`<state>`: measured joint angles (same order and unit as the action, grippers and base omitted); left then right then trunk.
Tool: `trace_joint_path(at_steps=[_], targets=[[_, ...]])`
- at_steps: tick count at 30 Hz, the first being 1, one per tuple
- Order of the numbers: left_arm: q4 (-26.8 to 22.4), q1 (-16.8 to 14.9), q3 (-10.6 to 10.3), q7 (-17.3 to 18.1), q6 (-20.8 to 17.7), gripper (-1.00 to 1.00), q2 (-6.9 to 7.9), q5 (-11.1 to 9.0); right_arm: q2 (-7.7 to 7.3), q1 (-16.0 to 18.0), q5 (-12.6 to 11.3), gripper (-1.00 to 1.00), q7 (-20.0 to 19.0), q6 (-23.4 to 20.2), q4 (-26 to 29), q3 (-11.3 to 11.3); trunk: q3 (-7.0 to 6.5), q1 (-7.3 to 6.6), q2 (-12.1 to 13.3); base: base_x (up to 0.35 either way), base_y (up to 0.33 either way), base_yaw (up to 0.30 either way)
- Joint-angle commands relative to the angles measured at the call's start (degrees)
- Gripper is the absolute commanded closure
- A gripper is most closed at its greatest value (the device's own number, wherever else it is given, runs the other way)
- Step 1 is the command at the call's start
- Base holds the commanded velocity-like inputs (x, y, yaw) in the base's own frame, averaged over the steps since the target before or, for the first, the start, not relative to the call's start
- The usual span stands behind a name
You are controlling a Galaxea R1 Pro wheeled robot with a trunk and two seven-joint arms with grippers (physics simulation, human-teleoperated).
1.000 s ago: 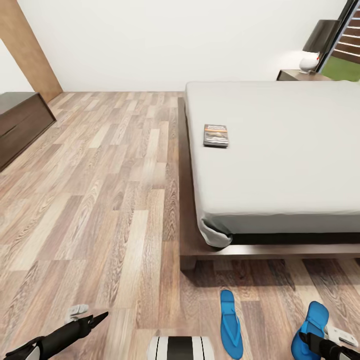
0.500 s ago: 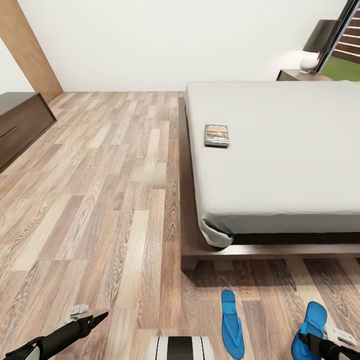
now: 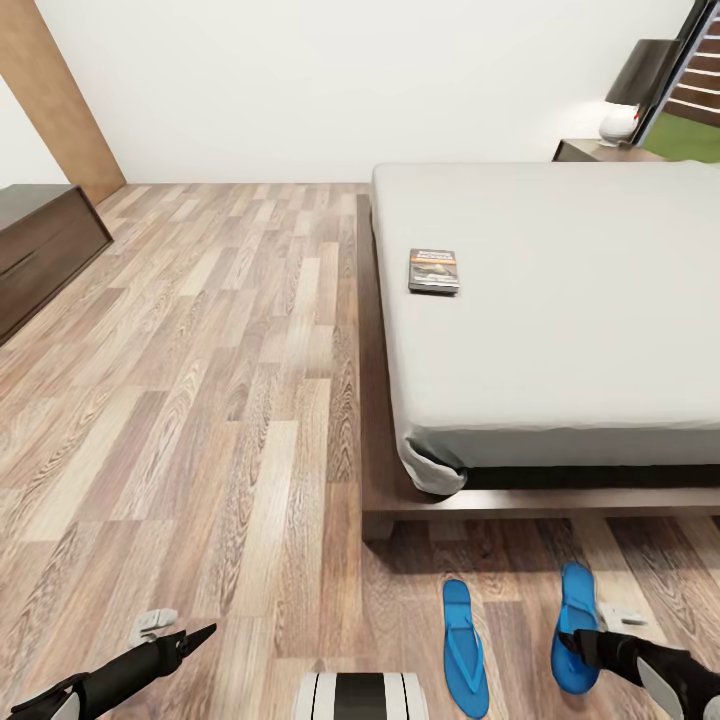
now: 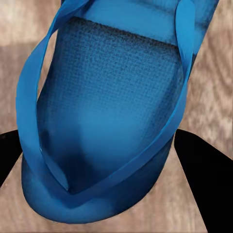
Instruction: In the bedroom, move the book from the bed onto either nightstand, and place the two sandals side by side next to the bed.
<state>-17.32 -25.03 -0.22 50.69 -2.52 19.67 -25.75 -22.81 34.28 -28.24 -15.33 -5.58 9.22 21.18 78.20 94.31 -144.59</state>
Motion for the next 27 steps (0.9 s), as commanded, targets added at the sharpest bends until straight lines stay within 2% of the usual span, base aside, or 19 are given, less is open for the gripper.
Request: trace_joint_path(at_steps=[1, 3, 5, 6, 8, 9, 11, 15, 20, 27], targets=[[0.01, -0.02, -0.03, 0.2, -0.28, -1.0, 0.02, -0.27, -0.04, -0.01, -0.32, 1.0, -0.11, -0.62, 0.51, 0.26, 0.04, -0.01, -0.01, 0.0, 0.0, 0.0], [0.01, -0.02, -0.02, 0.2, -0.29, -1.0, 0.02, -0.27, -0.04, 0.01, -0.03, 1.0, -0.13, -0.93, 1.08, 0.29, 0.04, -0.01, -0.01, 0.0, 0.0, 0.0], [0.01, -0.01, 0.0, 0.2, -0.25, -1.0, 0.02, -0.27, -0.04, 0.01, 2.69, 1.0, -0.14, -1.11, 1.58, 0.28, 0.04, -0.01, -0.01, 0.0, 0.0, 0.0], [0.01, 0.01, 0.0, 0.2, -0.23, -1.0, 0.02, -0.27, -0.04, 0.02, 4.83, 1.0, -0.15, -1.14, 1.71, 0.28, 0.04, -0.01, -0.01, 0.0, 0.0, 0.0], [0.01, -0.01, -0.02, 0.2, -0.24, -1.0, 0.02, -0.27, 0.01, 0.03, 12.42, 1.0, -0.21, -1.18, 1.88, 0.27, 0.04, -0.01, -0.01, 0.0, 0.0, 0.0], [0.01, 0.0, 0.0, 0.2, -0.23, -1.0, 0.02, -0.27, 0.03, 0.03, 14.45, 1.0, -0.21, -1.18, 1.91, 0.27, 0.04, -0.01, -0.01, 0.0, 0.0, 0.0], [0.01, -0.01, 0.01, 0.2, -0.25, -1.0, 0.02, -0.27, 0.04, 0.04, 16.73, 1.0, -0.22, -1.19, 1.93, 0.27, 0.04, -0.01, -0.01, 0.0, 0.0, 0.0], [0.01, -0.02, 0.04, 0.2, -0.22, -1.0, 0.02, -0.27, 0.07, 0.05, 18.16, 1.0, -0.23, -1.19, 1.94, 0.26, 0.04, -0.01, -0.01, 0.0, 0.0, 0.0], [0.01, -0.02, 0.04, 0.2, -0.21, -1.0, 0.02, -0.27, 0.13, 0.05, 18.38, 1.0, -0.23, -1.19, 2.06, 0.26, 0.04, -0.01, -0.01, 0.0, 0.005, 0.0], [0.01, -0.02, 0.04, 0.13, -0.27, -1.0, 0.02, -0.27, 0.38, 0.01, 18.4, 1.0, -0.23, -1.19, 1.95, 0.26, 0.04, -0.01, -0.01, 0.0, 0.218, 0.0]])
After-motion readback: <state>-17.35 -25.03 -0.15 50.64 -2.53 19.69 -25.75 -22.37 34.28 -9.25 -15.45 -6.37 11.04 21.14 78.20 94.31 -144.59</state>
